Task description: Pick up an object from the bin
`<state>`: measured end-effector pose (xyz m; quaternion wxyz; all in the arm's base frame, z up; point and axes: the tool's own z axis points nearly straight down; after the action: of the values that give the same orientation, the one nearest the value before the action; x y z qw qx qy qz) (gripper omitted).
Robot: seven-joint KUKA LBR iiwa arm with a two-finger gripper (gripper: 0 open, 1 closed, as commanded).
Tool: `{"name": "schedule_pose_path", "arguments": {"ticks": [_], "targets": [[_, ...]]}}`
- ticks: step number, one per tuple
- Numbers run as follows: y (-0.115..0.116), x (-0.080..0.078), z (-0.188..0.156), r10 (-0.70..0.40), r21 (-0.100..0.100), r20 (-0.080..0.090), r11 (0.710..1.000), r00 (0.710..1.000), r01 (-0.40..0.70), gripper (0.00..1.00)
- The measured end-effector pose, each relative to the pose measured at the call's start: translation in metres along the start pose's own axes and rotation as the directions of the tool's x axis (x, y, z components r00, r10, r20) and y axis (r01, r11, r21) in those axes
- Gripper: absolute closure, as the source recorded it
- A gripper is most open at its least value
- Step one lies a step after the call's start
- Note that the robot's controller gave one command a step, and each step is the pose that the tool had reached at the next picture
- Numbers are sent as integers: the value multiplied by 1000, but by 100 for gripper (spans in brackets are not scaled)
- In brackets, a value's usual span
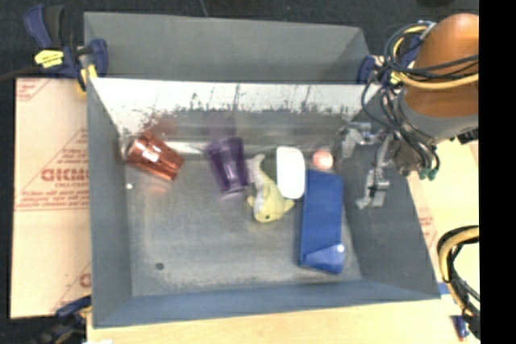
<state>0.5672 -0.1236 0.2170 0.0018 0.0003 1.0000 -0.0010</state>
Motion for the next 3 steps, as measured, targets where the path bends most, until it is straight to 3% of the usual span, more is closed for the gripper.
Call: {"name": "schedule_pose_path", "arguments": {"ticks": [1,2,3], "targets": [[41,2,-24,-80,1,-1,997,997,80,0],[69,-49,-84,-113,1,4,994,994,113,0],[103,-5,-29,-96,0,3,995,995,96,0]]}}
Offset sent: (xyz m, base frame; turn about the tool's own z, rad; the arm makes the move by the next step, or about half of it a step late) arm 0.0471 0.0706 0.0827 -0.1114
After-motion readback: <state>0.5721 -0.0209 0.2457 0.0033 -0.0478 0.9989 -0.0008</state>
